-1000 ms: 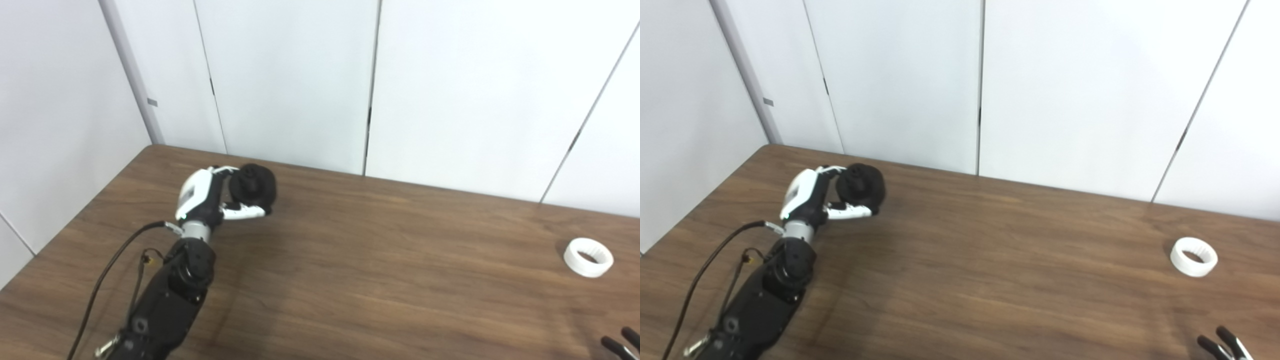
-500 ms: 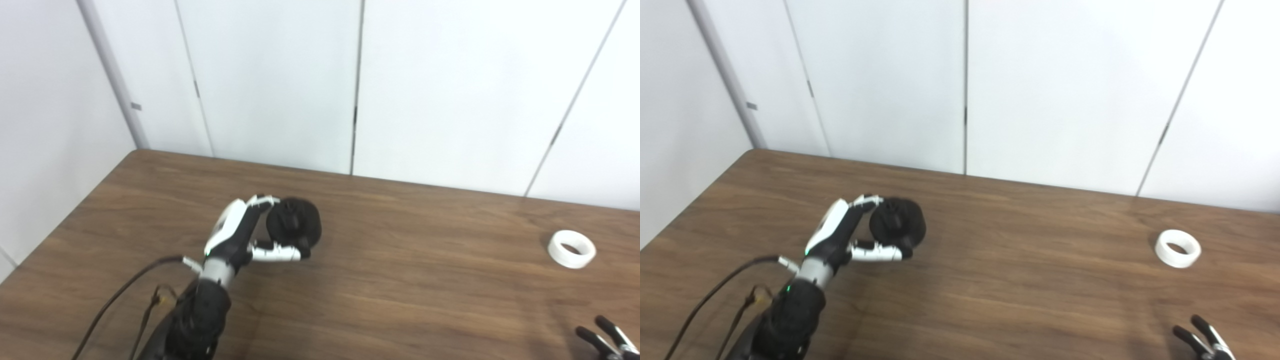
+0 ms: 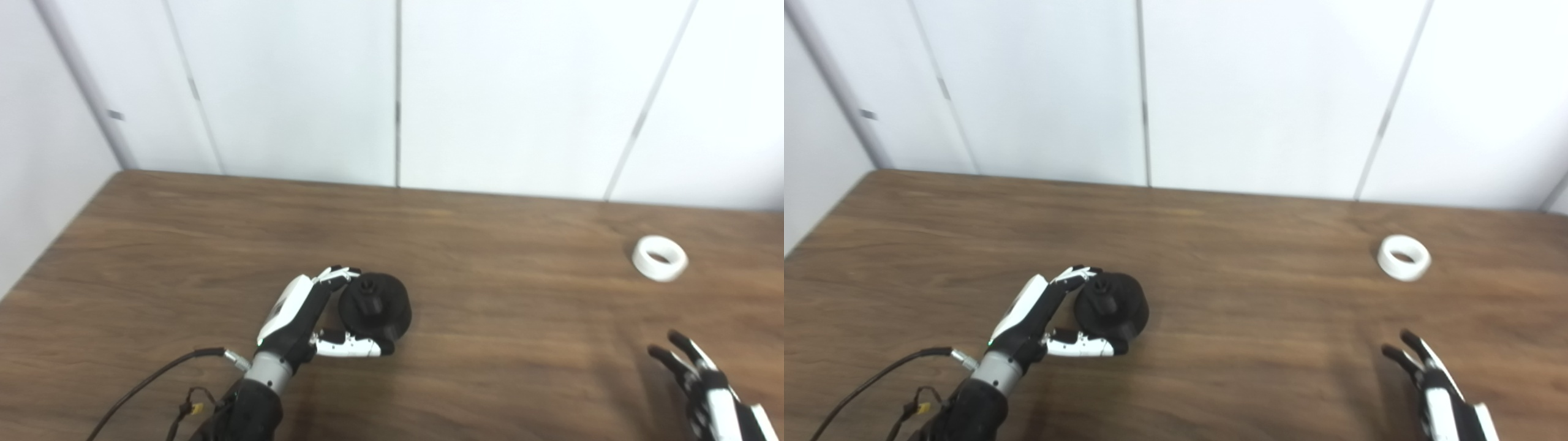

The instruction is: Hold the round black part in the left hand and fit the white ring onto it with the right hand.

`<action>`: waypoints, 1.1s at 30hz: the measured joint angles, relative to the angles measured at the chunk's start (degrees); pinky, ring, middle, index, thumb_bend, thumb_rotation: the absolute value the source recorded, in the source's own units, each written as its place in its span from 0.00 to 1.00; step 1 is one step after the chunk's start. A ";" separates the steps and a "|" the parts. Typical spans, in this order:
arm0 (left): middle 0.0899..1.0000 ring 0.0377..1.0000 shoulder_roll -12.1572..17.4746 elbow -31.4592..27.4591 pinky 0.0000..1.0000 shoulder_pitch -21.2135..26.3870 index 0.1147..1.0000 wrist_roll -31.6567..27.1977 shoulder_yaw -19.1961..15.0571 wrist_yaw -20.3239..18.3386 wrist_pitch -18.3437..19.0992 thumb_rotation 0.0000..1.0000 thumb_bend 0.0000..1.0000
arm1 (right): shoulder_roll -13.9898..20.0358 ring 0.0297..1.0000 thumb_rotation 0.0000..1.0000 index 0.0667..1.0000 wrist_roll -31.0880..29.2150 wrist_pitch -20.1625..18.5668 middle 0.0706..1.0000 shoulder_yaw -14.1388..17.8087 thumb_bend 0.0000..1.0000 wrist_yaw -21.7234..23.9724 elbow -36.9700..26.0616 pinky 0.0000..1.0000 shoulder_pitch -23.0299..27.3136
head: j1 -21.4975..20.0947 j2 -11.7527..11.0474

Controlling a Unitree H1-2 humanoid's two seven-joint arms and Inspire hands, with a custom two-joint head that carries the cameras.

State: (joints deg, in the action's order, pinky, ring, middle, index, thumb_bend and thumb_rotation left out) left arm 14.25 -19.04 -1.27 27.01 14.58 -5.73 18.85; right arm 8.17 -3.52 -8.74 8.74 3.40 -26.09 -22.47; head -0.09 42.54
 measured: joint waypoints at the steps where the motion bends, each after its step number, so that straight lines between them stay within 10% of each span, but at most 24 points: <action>1: 0.87 0.97 -0.17 -0.05 1.00 -0.44 0.42 0.48 0.31 -0.01 -0.34 0.06 0.51 | -0.13 0.92 1.00 0.88 0.31 -0.17 0.82 -0.16 0.57 -0.07 -0.08 1.00 -0.02 | -0.17 0.09; 33: 0.88 0.97 -4.68 -2.16 1.00 -11.74 0.42 13.16 9.11 -0.76 -11.16 0.06 0.51 | -0.46 0.92 1.00 0.88 3.07 -7.74 0.82 -2.82 0.60 -2.01 -6.39 1.00 0.51 | -6.59 7.56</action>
State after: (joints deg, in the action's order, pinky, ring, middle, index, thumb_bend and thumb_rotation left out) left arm 9.57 -21.21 -13.01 40.17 23.69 -6.49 7.70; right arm 7.71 -0.44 -16.48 5.92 1.39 -32.49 -21.97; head -6.68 50.10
